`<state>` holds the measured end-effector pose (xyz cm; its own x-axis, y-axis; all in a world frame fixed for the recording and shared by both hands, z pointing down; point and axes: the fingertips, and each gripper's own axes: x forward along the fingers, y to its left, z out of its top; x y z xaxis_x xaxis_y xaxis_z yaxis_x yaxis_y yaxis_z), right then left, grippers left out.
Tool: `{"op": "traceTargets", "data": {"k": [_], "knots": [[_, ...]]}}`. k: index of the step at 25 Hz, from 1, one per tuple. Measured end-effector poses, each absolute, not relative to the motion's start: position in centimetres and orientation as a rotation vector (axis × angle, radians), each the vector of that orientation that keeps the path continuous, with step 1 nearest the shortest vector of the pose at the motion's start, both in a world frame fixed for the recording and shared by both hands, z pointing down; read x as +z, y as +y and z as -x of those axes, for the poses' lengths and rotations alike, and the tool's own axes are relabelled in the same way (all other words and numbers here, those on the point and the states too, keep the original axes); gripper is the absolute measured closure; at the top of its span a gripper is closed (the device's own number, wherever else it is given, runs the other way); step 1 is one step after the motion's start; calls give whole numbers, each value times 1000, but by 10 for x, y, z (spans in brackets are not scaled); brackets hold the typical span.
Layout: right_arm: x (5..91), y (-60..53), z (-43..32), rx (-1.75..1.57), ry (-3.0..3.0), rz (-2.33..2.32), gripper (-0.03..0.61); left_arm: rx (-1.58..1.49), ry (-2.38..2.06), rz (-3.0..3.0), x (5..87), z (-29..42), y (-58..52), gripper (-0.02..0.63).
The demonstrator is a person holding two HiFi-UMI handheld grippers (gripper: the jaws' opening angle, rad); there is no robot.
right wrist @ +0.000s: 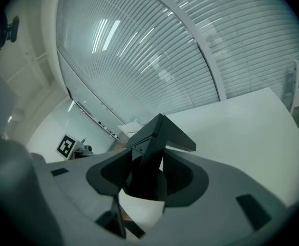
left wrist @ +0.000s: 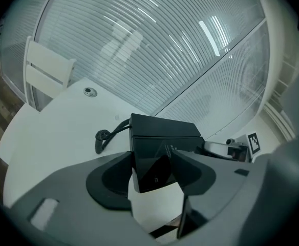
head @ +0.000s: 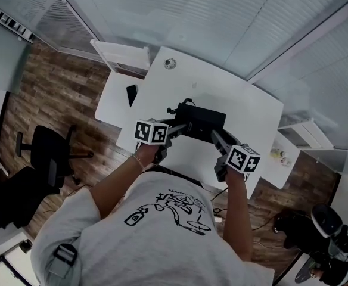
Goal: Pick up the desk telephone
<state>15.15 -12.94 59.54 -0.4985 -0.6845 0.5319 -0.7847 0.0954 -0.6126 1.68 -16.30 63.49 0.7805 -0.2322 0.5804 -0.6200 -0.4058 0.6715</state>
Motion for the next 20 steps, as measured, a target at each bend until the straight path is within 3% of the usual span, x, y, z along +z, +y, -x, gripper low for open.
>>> {"op": "traceTargets", "data": {"k": [20], "knots": [[470,-111,-142,1228,-2322,-1587,400,444,-604,-2055,516,-10,-148,380]]}}
